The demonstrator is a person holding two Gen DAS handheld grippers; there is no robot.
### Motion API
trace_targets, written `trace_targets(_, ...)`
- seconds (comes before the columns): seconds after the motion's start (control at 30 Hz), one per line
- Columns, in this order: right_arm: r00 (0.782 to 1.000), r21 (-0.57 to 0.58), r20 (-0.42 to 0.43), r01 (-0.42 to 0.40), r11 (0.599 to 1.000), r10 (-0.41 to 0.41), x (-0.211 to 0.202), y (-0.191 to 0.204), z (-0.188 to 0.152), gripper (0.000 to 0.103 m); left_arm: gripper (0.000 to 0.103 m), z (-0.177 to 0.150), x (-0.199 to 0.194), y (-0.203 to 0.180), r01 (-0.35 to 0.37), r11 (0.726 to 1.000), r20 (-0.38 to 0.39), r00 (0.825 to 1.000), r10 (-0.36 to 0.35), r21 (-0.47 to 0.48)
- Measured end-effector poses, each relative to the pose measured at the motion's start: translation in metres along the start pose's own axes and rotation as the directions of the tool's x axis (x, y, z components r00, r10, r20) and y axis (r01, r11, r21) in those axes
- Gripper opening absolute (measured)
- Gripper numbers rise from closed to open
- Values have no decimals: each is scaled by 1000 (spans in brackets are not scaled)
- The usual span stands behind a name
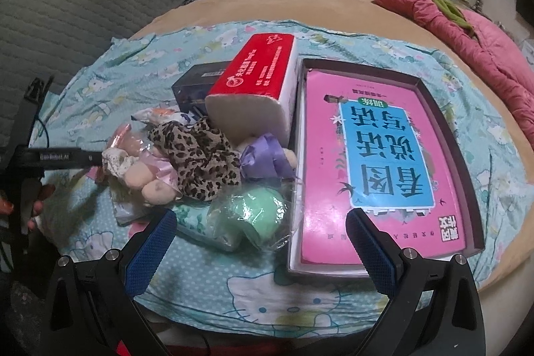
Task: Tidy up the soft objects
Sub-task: 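Grasp the pink bagged towel with the left tool while the right tool grasps the green bagged ball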
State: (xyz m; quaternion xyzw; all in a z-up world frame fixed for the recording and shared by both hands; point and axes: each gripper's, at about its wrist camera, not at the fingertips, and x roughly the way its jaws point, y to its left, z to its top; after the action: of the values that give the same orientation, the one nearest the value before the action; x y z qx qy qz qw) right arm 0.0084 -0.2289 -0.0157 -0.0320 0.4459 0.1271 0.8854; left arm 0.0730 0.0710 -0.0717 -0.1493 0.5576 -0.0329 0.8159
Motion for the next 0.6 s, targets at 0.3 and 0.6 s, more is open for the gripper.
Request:
trace_targets(0.3, 997, -107, -80, 9, 994, -18, 27, 14, -1, 61, 60, 7, 7, 3, 51, 999, 4, 999, -51, -18)
trace_targets(0.6, 997, -152, -74, 21, 988, -33, 37, 16, 3, 44, 43, 8, 12, 2, 87, 996, -8, 996, -87, -18)
